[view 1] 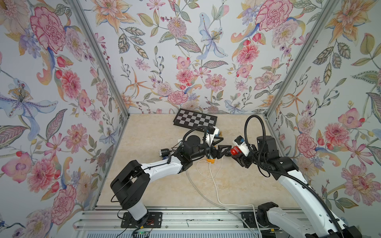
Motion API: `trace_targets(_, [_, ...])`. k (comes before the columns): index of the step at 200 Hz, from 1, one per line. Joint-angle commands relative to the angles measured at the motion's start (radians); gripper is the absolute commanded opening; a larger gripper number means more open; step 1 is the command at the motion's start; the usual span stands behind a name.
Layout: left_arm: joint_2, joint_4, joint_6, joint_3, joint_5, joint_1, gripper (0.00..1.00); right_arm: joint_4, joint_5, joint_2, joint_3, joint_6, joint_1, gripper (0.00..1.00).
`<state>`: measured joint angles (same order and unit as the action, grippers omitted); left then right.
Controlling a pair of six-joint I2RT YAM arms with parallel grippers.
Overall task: Unplug the electric shaver
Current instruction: Remove the charging cable from the electric shaver.
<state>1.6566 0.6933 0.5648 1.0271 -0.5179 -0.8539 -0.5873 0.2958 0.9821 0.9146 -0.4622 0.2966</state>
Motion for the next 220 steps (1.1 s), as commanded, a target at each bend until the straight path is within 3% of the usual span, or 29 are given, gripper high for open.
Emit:
trace_targets(1, [-0.035,-0.124,-0.031,0.062,-0.087,-0.006,0.79,0.004,0.001,0.015,0.038,-0.042,-0.011,0.60])
trace_targets(95, [0.051,-0.105,0.057,0.109,-0.204,-0.023,0.78,0.012,0.021,0.010,0.068,-0.089,-0.028,0.60])
trace_targets(170, [0.119,0.012,0.126,0.103,-0.140,-0.024,0.82,0.013,0.049,-0.034,0.051,-0.111,-0.028,0.61])
trace_targets(220, [0.152,0.072,0.153,0.117,-0.140,-0.023,0.79,0.012,0.053,-0.046,0.033,-0.145,-0.027,0.61])
